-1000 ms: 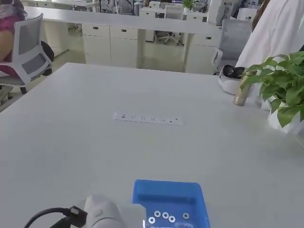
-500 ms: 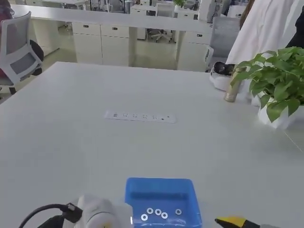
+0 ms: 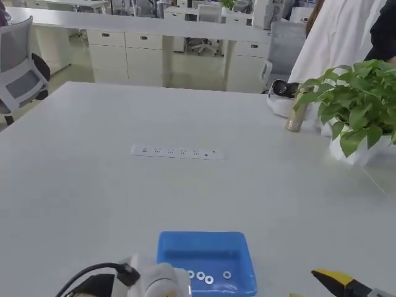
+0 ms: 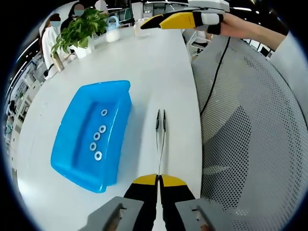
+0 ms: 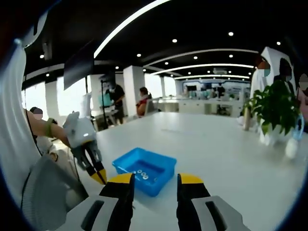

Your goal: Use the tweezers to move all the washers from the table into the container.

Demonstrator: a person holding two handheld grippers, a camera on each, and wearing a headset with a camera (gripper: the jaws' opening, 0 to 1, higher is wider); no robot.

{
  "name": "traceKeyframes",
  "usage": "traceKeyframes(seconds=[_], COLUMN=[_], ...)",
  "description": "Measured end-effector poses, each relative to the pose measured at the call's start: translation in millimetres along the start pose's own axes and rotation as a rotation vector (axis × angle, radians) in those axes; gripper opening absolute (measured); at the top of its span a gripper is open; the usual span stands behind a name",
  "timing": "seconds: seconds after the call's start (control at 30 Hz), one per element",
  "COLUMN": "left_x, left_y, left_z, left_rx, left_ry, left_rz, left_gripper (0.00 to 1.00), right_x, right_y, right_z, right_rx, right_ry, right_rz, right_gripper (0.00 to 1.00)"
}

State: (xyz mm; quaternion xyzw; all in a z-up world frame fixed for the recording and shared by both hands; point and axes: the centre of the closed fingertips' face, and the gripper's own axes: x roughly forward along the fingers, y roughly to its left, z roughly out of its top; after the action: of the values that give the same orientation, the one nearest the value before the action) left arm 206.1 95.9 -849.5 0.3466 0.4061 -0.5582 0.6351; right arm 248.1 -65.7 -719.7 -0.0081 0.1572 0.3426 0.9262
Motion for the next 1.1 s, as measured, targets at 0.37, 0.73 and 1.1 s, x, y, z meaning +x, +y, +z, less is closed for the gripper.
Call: traceKeyframes(seconds=[0.37, 0.73, 1.1], left_x=[6.4, 8.5, 7.8], left_y=[5.6, 5.4, 2.6], left_z=[-2.9, -8.8, -10.5], left_rx=[0.032, 0.05, -0.018], left_ry=[0.131, 0.239, 0.179], left_rz=[-0.018, -0.039, -0.063], left_gripper=[0.0, 0.0, 0.02], right_x=[-9.6, -9.7, -6.5], right_y=[-14.7, -17.6, -15.2], right_z=[-2.6, -2.6, -4.5], right_rx=[-0.03, -0.015, 0.0], right_ry=[0.007, -0.002, -0.001], right_rz=[-0.085, -0.098, -0.082], right_gripper=[0.28, 0.31, 0.35])
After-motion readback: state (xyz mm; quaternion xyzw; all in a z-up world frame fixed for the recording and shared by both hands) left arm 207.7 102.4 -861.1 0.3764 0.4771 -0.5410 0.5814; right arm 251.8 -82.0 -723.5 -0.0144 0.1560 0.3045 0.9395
